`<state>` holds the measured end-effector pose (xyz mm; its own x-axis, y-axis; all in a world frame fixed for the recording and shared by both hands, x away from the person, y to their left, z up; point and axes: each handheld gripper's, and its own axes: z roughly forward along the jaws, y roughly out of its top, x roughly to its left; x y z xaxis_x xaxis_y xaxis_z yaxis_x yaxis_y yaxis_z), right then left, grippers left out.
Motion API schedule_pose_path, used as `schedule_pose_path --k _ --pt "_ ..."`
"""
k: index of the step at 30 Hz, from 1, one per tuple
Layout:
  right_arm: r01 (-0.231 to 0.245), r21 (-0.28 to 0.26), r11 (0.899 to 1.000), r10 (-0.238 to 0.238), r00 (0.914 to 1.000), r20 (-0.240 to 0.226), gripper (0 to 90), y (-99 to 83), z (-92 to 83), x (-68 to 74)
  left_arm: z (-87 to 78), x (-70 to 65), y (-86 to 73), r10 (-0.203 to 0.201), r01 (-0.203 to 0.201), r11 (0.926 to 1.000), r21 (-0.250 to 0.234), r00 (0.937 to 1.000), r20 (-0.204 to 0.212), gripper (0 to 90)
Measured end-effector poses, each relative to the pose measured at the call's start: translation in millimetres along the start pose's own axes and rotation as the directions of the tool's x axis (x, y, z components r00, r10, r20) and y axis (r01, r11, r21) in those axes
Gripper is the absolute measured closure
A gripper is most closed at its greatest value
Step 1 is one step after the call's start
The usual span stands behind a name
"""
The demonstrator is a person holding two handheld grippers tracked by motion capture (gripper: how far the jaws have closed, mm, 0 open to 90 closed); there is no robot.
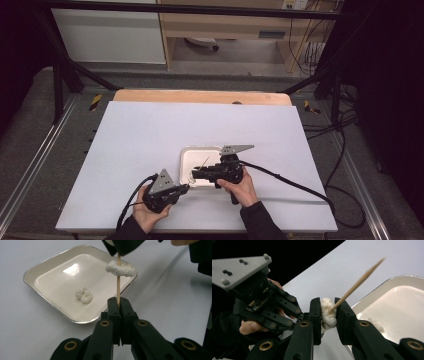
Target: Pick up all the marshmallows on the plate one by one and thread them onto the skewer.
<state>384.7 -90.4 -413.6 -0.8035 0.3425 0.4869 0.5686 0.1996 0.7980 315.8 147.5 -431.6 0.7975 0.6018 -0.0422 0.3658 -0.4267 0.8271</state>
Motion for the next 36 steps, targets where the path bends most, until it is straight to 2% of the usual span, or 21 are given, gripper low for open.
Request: schedule_pose_path --k 6,11,16,21,26,36 --pt "0.009 0.004 1.000 -0.009 0.9999 0.009 74.5 -0.4 1.6 1.1 -0.3 1.2 -0.3 -0.010 0.010 0.9999 -0.008 0.9999 0.008 88.7" --pt "0.046 -0.026 0.999 -0.044 0.9970 0.064 55.9 5.6 -8.3 5.1 -1.7 3.2 -1.6 -0.017 0.017 0.9998 -0.008 0.9998 0.007 88.7" --pt "0.095 -0.046 0.994 -0.087 0.9834 0.159 36.7 9.2 -22.2 7.3 -4.0 7.2 -2.3 -0.030 0.030 0.9995 -0.005 0.9995 0.005 88.7" --pt "0.123 -0.028 0.992 -0.113 0.9659 0.233 23.0 6.6 -33.3 3.3 -7.1 10.6 -2.6 -0.037 0.037 0.9993 0.002 0.9993 0.001 88.6" --pt "0.139 -0.011 0.990 -0.131 0.9512 0.279 16.3 0.6 -40.3 -2.3 -9.6 12.3 -2.2 -0.038 0.038 0.9993 0.007 0.9993 -0.003 88.6" --pt "0.139 0.051 0.989 -0.148 0.9364 0.318 6.9 -8.5 -40.1 -9.0 -13.7 19.5 -1.6 -0.038 0.038 0.9992 0.010 0.9993 -0.006 88.6"
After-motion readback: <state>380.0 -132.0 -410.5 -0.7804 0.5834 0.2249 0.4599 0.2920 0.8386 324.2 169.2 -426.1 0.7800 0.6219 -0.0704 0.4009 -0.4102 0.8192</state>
